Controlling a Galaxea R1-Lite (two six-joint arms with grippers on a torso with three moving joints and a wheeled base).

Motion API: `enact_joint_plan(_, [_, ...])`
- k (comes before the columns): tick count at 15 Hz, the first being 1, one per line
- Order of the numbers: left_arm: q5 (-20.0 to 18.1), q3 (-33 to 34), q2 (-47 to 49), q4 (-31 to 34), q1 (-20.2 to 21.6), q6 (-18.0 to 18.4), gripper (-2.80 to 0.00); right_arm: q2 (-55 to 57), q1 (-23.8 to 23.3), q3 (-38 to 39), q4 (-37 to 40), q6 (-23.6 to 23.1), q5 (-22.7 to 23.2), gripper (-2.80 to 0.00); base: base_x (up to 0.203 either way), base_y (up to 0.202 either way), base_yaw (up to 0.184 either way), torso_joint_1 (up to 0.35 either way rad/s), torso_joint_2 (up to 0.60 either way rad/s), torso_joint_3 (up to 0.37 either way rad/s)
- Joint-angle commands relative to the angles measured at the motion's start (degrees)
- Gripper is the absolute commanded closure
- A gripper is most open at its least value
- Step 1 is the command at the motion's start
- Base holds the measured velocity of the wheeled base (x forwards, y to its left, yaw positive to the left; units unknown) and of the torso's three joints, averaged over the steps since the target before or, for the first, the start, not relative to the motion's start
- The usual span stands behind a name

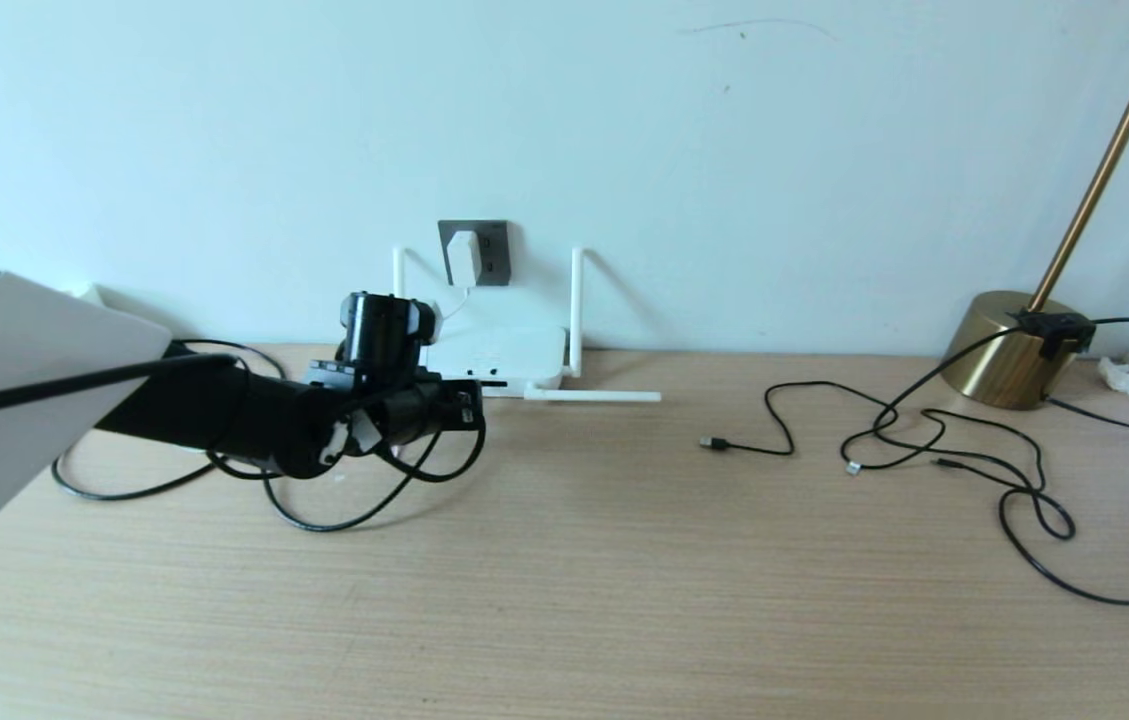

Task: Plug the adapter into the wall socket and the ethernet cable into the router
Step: Align cable and router interface

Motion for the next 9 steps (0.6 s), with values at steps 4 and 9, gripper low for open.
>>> enact_joint_plan(4, [-1.92, -0.38, 0.31, -0.56, 0.0, -0.39, 0.0, 0.04, 0.02, 0.62, -0.03, 0.01, -0.01, 0.0, 0.0, 0.0, 0.0, 0.0, 0.0, 0.0])
enact_joint_plan(9, [-2.1, -0.38, 1.18, -2.69, 0.0, -0.48, 0.0, 0.04, 0.02, 0.62, -0.03, 0.01, -0.01, 0.0, 0.0, 0.0, 0.0, 0.0, 0.0, 0.0])
